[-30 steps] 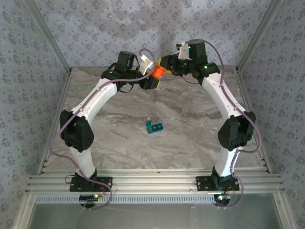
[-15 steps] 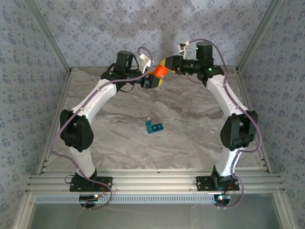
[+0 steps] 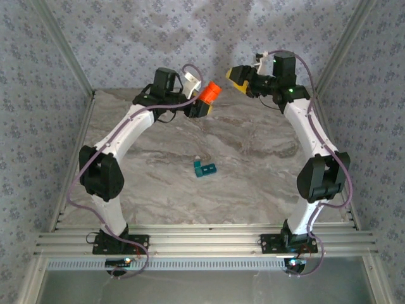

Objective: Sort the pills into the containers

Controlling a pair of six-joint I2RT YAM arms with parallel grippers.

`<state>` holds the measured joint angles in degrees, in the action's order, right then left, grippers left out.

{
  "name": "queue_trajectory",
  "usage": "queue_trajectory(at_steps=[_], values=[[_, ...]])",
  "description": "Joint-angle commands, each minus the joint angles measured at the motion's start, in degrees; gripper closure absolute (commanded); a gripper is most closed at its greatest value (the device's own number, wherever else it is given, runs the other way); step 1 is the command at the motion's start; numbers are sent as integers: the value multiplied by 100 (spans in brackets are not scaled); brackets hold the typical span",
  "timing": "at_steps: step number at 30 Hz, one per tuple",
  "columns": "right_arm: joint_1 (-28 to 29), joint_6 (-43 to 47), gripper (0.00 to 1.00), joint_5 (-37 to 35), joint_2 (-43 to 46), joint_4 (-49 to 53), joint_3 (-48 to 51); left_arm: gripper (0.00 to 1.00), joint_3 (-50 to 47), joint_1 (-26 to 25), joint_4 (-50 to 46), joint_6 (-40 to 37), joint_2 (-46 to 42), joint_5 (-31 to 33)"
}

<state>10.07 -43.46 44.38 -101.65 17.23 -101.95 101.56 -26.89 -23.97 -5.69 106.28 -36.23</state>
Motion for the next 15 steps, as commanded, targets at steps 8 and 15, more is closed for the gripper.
queue_trajectory(at_steps=[8, 15], values=[[400, -720, 26, -723, -168, 778, -530, 100, 354, -147, -254, -503, -112, 360], [653, -726, 26, -730, -347, 816, -646, 100, 404, -182, -302, -547, -83, 371]])
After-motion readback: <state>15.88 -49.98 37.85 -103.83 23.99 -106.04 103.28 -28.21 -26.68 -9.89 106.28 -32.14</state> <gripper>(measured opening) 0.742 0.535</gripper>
